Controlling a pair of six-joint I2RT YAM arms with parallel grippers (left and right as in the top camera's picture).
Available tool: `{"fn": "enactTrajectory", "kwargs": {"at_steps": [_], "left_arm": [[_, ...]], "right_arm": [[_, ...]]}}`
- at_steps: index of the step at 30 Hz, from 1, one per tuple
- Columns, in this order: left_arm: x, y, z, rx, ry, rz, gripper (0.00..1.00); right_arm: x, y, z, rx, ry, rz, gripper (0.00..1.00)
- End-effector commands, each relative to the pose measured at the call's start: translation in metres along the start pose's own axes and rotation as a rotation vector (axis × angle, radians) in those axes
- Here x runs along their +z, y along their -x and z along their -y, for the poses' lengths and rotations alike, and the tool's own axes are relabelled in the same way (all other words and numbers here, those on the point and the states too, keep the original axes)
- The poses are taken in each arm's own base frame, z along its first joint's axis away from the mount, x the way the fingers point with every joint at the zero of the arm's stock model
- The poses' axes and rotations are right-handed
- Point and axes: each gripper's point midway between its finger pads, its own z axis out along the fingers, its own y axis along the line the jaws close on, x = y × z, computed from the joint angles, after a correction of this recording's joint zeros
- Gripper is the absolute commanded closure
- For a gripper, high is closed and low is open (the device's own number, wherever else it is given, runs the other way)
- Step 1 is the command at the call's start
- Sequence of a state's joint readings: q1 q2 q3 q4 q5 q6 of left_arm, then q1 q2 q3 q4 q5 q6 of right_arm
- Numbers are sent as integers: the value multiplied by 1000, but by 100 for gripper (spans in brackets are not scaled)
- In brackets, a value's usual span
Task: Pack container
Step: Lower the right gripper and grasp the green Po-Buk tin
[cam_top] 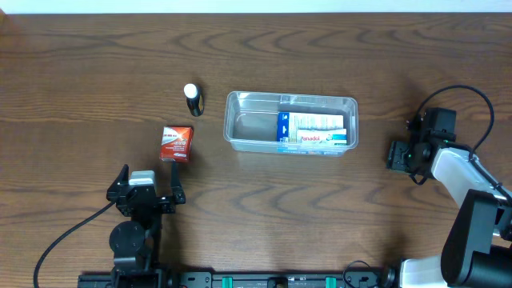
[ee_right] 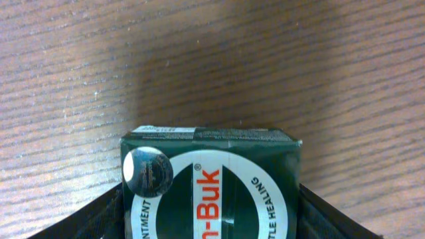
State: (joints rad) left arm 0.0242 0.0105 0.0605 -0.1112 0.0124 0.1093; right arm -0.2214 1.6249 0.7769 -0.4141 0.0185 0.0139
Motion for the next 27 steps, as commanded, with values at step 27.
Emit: {"fn": "enactTrajectory", "kwargs": {"at_steps": [27], "left_arm": [[3, -16, 2, 12, -10, -37, 2]], "right_arm": [[-94, 76, -31, 58, 141, 80, 52]]}}
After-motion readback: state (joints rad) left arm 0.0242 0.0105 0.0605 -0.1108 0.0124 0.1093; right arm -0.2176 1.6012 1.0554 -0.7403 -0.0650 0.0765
